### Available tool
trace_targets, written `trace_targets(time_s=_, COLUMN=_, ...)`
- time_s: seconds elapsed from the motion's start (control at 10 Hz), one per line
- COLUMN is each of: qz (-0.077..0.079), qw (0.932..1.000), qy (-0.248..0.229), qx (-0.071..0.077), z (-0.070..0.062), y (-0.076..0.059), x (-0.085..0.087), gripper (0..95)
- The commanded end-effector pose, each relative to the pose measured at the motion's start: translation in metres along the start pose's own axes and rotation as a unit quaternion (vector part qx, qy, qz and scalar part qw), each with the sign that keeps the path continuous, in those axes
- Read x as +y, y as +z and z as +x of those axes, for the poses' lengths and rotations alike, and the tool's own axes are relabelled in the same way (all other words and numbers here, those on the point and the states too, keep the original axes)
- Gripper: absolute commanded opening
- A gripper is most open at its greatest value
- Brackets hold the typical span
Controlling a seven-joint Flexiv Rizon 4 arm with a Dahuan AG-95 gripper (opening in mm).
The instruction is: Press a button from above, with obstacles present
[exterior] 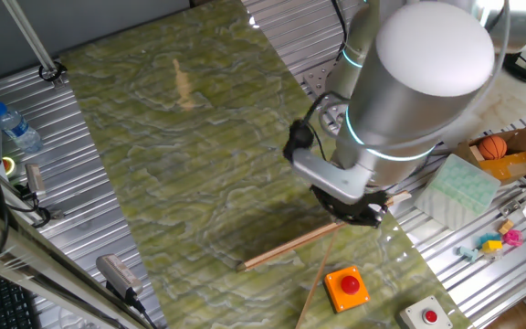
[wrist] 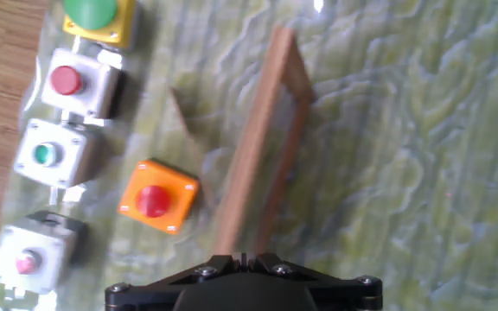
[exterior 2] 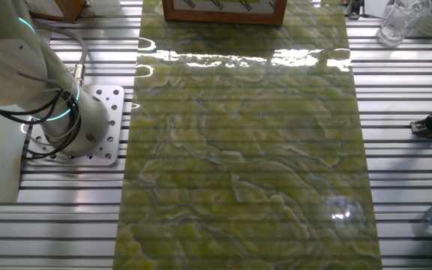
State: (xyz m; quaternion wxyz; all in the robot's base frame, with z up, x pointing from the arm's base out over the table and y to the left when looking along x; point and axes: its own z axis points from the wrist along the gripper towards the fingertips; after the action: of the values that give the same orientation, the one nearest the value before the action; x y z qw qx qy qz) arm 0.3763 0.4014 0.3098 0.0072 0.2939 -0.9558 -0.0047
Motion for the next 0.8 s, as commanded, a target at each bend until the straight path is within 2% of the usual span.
trace_targets(time_s=0.1, qz=-0.010, qw=0.9969, qy=-0.078, qx=0.001, z=-0.011, y=0.001, x=0.048, gripper=0.0)
trace_targets(time_s=0.3, qz=-0.023, qw=0.9932, qy=-0.114, qx=-0.010, z=-0.010, y=0.000, x=0.067, gripper=0.0)
trace_targets(time_s=0.5, qz=-0.022, qw=0.9901, qy=-0.138, qx=-0.010, z=-0.010, y=0.003, x=0.071, gripper=0.0)
trace_targets(time_s=0.7, qz=-0.024, qw=0.9869, qy=-0.159, qx=-0.006, z=-0.013, y=0.013, x=0.071, gripper=0.0)
trace_targets(time_s=0.8, qz=-0.024, qw=0.9871, qy=-0.158, qx=-0.006, z=-0.015, y=0.024, x=0.073, gripper=0.0)
